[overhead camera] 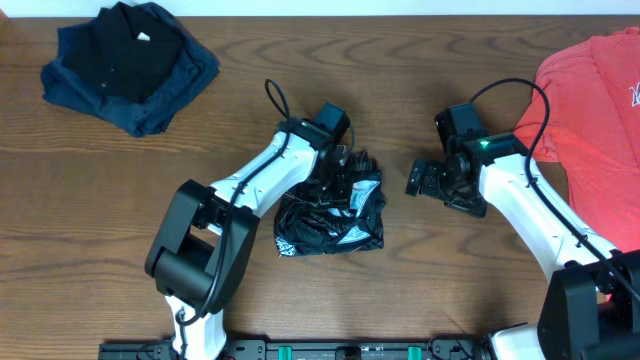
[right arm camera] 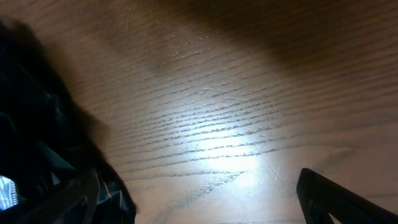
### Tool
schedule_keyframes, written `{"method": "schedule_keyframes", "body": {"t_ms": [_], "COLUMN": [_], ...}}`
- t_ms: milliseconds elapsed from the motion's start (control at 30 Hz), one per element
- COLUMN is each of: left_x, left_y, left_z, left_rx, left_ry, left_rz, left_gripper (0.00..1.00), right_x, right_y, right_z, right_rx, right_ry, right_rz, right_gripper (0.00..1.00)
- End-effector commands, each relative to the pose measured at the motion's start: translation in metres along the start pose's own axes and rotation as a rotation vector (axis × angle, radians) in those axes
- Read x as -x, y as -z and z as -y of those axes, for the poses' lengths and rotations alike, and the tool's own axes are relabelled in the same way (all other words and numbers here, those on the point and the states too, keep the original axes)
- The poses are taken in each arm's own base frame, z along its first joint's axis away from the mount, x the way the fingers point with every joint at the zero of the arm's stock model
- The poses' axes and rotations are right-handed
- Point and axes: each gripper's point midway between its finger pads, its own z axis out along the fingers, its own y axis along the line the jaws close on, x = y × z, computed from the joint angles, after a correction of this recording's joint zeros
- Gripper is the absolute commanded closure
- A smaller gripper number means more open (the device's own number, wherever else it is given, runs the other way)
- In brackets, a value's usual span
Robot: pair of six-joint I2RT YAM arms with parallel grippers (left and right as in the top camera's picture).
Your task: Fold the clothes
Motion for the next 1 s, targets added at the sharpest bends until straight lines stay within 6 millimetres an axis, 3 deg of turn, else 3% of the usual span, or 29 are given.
{"method": "schedule_keyframes", "body": {"t_ms": [0, 200, 367, 667, 733, 767, 833, 967], "left_x": [0.000, -0.004, -0.006, 0.001, 0.003, 0.003, 0.005, 0.017], "left_y": [-0.001, 0.013, 0.029, 0.032, 0.031, 0.031, 0.035, 0.058], "left_z": [0.000, 0.004, 0.013, 0.062, 0.068, 0.069, 0.067, 0.039], "left_rx": [0.017, 0.017, -0.002, -0.168, -0.178, -0.178, -0.177, -0.136], "left_ry": [0.012, 0.013, -0.008, -0.094, -0.114, -0.121, -0.124, -0.057], "left_rz": [-0.005, -0.005, 0.029, 0.086, 0.100, 0.102, 0.112, 0.165], "left_gripper": [0.77, 0.87, 0.88, 0.87, 0.83, 0.78, 0.77, 0.76], "right_x": [-0.002, -0.001, -0.001, -0.002, -0.004, -0.006, -0.009, -0.016], "right_y": [-0.002, -0.002, -0.002, -0.001, -0.001, -0.001, -0.001, 0.001], "right_z": [0.002, 0.001, 0.001, -0.001, -0.005, -0.007, -0.012, -0.026], "right_rx": [-0.002, -0.001, 0.001, 0.014, 0.037, 0.048, 0.075, 0.153], "right_ry": [-0.016, -0.016, -0.017, -0.016, -0.016, -0.016, -0.015, -0.004], "right_rz": [-0.008, -0.007, -0.004, -0.012, -0.026, -0.034, -0.053, -0.095], "right_gripper": [0.01, 0.01, 0.01, 0.01, 0.01, 0.01, 0.01, 0.01]}}
